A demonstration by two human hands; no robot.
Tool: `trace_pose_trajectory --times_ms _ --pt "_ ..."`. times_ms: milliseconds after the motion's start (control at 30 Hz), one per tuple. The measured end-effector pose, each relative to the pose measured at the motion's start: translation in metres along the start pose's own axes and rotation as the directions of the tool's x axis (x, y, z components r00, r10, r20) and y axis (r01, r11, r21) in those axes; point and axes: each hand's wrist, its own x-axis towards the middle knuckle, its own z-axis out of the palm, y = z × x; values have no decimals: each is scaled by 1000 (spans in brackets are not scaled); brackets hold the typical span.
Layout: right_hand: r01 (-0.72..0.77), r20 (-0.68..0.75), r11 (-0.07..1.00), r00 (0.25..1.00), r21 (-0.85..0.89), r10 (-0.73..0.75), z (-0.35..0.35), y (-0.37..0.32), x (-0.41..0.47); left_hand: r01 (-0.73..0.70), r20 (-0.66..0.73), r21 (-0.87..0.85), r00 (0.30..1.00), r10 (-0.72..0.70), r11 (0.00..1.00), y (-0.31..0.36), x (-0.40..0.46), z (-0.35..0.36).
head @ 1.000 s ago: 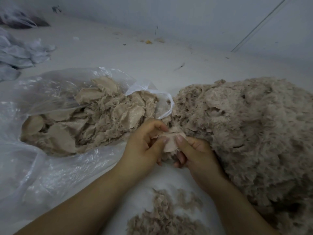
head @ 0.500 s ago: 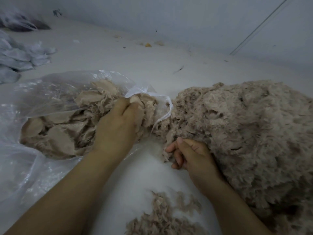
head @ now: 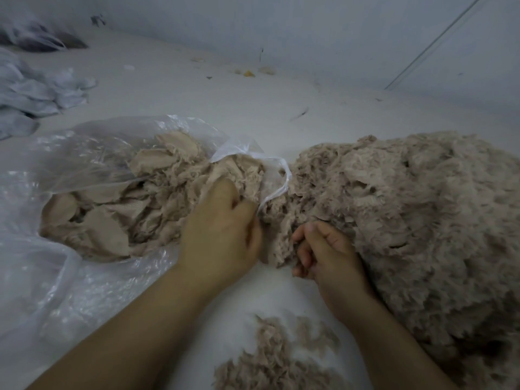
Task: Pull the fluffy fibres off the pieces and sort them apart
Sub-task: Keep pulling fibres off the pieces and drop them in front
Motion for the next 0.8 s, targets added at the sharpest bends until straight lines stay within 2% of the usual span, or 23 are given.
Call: trace_pose_trajectory --times_ms 100,133,267,500,700,767,800 --pt "63 66 998 996 -21 -62 -1 1 -1 134 295 -228 954 -62 964 16 -5 15" --pt "87 86 996 993 -37 -84 -2 1 -1 151 323 -295 945 -51 943 17 -5 21" --pt "129 133 982 985 -136 -111 -4 2 -2 153 273 -424 961 -35 893 11 -3 32" --pt "75 158 988 986 -136 -53 -3 4 1 68 190 -586 980 55 808 20 -12 28" --pt "-21 78 991 996 -135 32 -2 3 2 181 112 -697 983 -144 693 21 -9 20" --pt "-38 70 994 997 -105 46 -3 4 3 240 158 -767 970 -186 595 21 -8 16" --pt "-41 66 993 997 -110 48 -3 5 4 281 195 -811 957 -215 514 22 -8 14"
